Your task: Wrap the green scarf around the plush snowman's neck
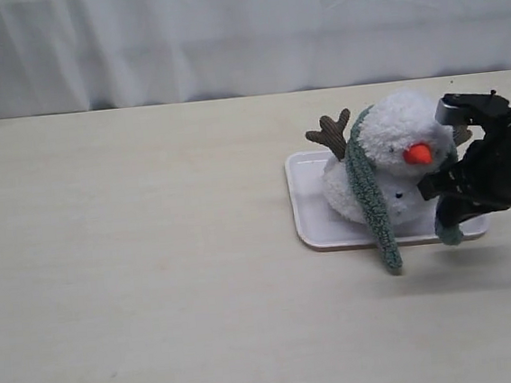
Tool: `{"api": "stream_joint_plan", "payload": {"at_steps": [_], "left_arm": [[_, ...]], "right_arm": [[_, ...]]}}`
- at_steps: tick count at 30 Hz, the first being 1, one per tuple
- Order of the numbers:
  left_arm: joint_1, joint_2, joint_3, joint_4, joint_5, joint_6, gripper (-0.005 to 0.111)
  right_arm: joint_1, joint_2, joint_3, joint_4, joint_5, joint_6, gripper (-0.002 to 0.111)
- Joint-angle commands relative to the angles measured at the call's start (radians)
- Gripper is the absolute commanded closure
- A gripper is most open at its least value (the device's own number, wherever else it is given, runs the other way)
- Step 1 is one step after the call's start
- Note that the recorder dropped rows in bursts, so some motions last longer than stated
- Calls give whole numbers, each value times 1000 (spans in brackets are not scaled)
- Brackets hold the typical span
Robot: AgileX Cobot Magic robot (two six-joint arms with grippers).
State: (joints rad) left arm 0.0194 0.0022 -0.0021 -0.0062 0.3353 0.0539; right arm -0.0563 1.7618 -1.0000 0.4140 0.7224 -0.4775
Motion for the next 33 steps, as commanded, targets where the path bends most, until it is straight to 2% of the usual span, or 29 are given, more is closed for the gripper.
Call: {"api": "stream_joint_plan", "payload": {"at_steps": [1, 8, 16, 20, 24, 27, 33], "left_arm": [[-9, -2, 2, -5, -12, -4, 107], [-9, -2, 2, -5, -12, -4, 107], [-9, -2, 2, -5, -12, -4, 107], [-9, -2, 2, -5, -12, -4, 107], [-9, -2, 2, -5, -12, -4, 107], [-9, -2, 2, -5, -12, -4, 107], [-9, -2, 2, -5, -12, -4, 107]], "right_arm": [[1, 48, 6, 0, 27, 13, 104], [1, 47, -2, 139, 94, -131, 104], [1, 74, 32, 144, 49, -146, 103], [1, 81, 26, 144, 42, -146, 91], [1, 54, 6, 144, 45, -146, 68], [1, 16, 0, 142, 73, -134, 55], [1, -69, 0, -23, 130, -8, 47]]}}
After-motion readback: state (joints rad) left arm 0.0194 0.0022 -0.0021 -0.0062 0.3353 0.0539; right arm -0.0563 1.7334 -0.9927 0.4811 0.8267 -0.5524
